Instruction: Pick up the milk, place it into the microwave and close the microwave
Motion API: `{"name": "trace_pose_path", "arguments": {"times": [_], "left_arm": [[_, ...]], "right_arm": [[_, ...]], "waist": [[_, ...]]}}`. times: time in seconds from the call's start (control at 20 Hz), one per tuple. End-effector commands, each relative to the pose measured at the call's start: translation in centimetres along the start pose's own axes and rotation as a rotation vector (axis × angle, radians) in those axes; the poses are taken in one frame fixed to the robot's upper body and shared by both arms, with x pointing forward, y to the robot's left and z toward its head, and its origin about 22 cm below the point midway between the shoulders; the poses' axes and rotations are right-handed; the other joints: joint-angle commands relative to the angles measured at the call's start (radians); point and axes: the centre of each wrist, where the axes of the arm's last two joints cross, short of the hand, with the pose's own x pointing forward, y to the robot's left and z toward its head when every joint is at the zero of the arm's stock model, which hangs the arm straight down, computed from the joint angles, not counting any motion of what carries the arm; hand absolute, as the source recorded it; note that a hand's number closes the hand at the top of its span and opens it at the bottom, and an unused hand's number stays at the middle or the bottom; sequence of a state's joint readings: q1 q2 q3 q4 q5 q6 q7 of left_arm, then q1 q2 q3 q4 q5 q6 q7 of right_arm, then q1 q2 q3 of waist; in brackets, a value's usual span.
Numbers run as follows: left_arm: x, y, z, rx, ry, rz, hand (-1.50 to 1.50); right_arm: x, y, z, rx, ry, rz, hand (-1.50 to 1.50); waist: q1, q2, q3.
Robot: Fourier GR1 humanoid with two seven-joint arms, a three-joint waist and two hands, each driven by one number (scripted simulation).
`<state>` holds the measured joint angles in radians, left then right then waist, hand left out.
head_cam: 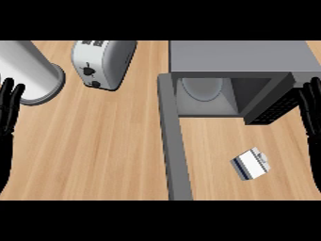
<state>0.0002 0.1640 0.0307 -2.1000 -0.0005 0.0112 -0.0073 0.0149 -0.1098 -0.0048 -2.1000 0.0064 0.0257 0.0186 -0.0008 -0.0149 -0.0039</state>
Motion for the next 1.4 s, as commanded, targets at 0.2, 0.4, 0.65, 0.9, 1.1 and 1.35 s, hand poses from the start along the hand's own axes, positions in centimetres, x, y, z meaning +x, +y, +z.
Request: {"name": "trace_pose_path", "arguments": {"times": [0.2,0.4,0.65,0.9,1.1,1.35], "left_arm": [[1.4,1.5,-0.1,0.009,0.044,0.014,-1.50],[2.4,0.1,3.2,0.015,0.136,0.259,-1.50],[3.7,2.6,5.3,0.022,0.128,0.264,-1.50],[6.1,2.9,8.3,0.030,0.137,0.273,-1.50],[7.0,4.5,8.4,0.030,0.148,0.268,-1.50],[6.3,5.7,10.3,0.023,0.123,0.271,-1.50]], "right_arm": [[1.3,-2.8,3.4,0.109,-0.027,-0.024,-1.50],[2.4,-2.8,4.0,0.234,-0.004,-0.130,-1.50],[2.7,-3.1,6.1,0.169,0.032,-0.122,-1.50],[0.3,-5.5,6.6,0.130,0.077,-0.076,-1.50],[-1.1,-2.9,7.0,0.136,0.087,-0.043,-1.50],[-2.8,-4.7,8.7,0.070,0.168,-0.029,-1.50]], "waist": [[-0.003,0.013,0.004],[0.006,0.009,0.004],[0.003,0.013,0.004],[0.010,0.012,0.004],[0.009,0.012,0.004],[0.014,0.011,0.004]]}}
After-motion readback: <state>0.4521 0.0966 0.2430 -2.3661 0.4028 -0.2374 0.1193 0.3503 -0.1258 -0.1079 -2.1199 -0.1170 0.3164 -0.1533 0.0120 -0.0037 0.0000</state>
